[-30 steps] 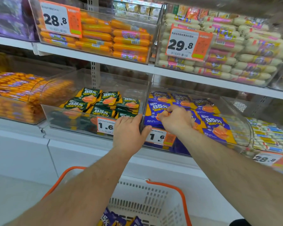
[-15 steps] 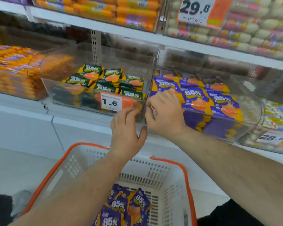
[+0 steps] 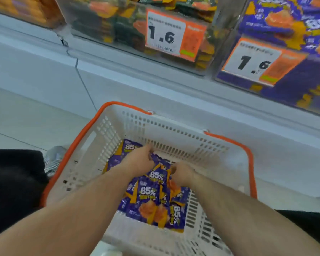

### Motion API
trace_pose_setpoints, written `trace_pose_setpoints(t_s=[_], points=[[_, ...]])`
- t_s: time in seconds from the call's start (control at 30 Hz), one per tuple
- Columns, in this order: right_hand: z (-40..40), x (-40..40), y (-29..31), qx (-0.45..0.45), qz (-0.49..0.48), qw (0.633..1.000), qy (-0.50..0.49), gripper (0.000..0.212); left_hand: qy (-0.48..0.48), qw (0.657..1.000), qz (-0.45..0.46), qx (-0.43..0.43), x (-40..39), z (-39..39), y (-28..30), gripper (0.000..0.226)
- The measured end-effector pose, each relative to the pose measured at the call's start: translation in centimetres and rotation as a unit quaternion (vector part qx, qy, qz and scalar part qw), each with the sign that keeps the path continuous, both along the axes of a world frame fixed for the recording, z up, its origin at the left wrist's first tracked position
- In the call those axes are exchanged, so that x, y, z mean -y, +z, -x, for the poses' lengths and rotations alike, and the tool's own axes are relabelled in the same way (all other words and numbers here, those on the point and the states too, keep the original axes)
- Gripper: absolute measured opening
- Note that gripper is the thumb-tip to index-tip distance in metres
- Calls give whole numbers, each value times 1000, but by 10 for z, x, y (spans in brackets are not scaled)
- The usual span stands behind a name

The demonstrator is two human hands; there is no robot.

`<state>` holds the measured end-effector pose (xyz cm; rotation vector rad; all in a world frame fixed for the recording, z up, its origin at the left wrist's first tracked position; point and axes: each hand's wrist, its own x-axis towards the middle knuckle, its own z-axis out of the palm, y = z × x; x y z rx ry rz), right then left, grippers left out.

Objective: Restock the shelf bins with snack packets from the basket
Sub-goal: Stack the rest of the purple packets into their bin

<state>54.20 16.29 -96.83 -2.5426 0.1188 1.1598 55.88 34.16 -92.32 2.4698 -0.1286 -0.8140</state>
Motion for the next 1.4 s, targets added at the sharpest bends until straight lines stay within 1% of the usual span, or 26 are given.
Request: trace_pose_setpoints(t_s=[0.03,0.1,0.17,0.27,0.33,0.43,0.57,0.63,0.7,0.83,0.97,1.03,1.07,1.13,1.2,1.23,1.3,1.33,1.4], points=[[6,0,-10,-21,-1,1000,13,31,4,1000,-1,-9,-1,-1,-5,37],[14,-2,-28,-46,-5,999,24,34,11,1000,-5,-27,-1,-1,-14,35],[21,-7,-39,-58,-11,998,29,31,15,999,-6,-38,0,-1,-22,36],[31,-14,-50,-50,-12,998,33,22,22,999,-12,-48,0,-3,-31,35],[32,-16,-52,-42,2,998,45,20,30,998,-12,-51,-1,-4,-36,31],[32,-14,-51,-51,5,998,39,28,36,998,-12,-53,0,-4,-38,28],[28,-5,-43,-60,12,998,27,22,40,997,9,-60,2,-5,-29,27],[20,-1,-31,-66,20,997,42,21,37,997,15,-61,3,-5,-22,33],[9,5,-12,-54,34,996,62,24,32,998,15,-57,5,-4,-14,37],[-15,17,41,23,77,992,97,25,46,997,40,-45,9,-2,2,41],[-40,27,104,83,66,988,117,26,58,991,106,-54,19,-2,25,54],[-51,31,132,120,41,987,93,25,74,984,151,-57,24,-1,40,56],[-54,33,144,138,22,987,74,23,81,980,175,-52,26,0,48,53],[-57,34,166,173,-21,984,32,22,97,970,223,-23,29,1,62,36],[-56,35,183,191,-81,978,-34,19,121,953,277,18,30,4,79,18],[-54,37,191,198,-109,972,-66,17,130,945,297,42,31,4,88,14],[-48,38,209,228,-153,954,-120,14,133,932,327,82,31,5,109,19],[-44,39,218,247,-183,939,-154,12,137,923,346,95,31,6,120,18],[-33,40,237,306,-245,891,-230,19,155,903,386,107,32,6,139,17]])
